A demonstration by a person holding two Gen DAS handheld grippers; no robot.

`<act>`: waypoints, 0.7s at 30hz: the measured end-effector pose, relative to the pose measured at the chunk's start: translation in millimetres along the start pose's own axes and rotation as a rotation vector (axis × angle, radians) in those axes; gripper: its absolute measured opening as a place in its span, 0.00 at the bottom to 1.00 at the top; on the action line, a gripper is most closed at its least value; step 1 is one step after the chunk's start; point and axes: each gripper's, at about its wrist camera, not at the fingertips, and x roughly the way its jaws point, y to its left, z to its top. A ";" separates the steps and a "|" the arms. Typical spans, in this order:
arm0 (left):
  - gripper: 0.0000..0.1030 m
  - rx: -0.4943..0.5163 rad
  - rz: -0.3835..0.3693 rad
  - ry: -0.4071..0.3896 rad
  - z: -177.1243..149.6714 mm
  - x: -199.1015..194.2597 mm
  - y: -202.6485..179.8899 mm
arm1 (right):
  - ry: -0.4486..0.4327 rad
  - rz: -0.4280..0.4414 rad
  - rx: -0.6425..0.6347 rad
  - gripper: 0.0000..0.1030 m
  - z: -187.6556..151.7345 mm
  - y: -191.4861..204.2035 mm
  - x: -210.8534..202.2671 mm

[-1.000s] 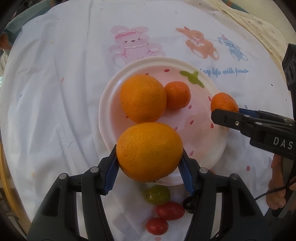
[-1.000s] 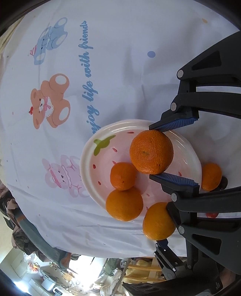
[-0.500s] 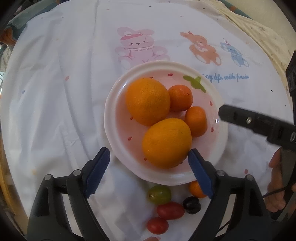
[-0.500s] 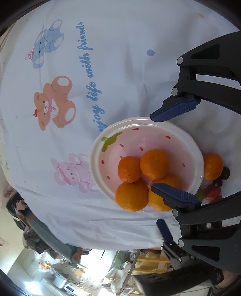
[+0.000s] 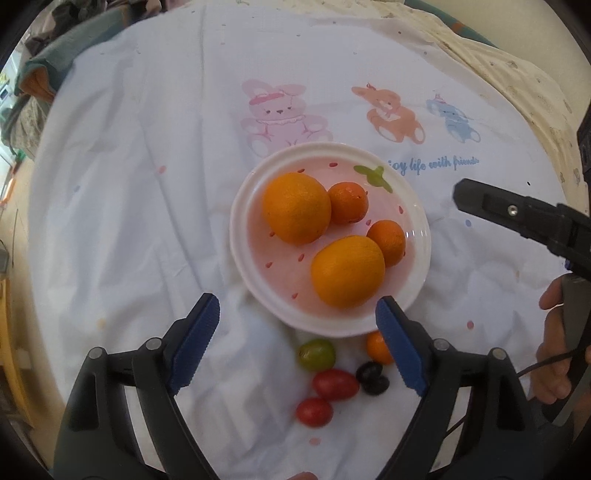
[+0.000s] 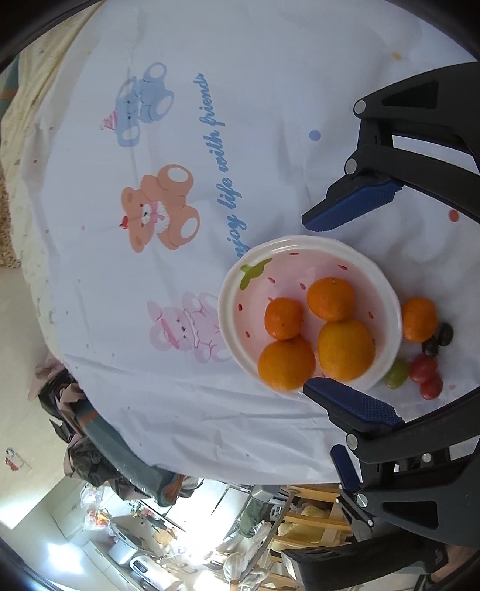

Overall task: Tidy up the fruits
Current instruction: 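Move the left tool to a red cherry tomato and grasp it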

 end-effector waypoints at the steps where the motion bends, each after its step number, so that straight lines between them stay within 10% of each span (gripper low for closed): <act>1: 0.82 -0.002 0.001 -0.003 -1.0 -3.5 1.1 | -0.005 -0.001 -0.006 0.82 -1.8 2.1 -4.6; 21: 0.80 0.037 -0.053 0.079 -76.2 -12.8 15.4 | -0.024 -0.004 0.097 0.82 -76.1 10.0 -73.2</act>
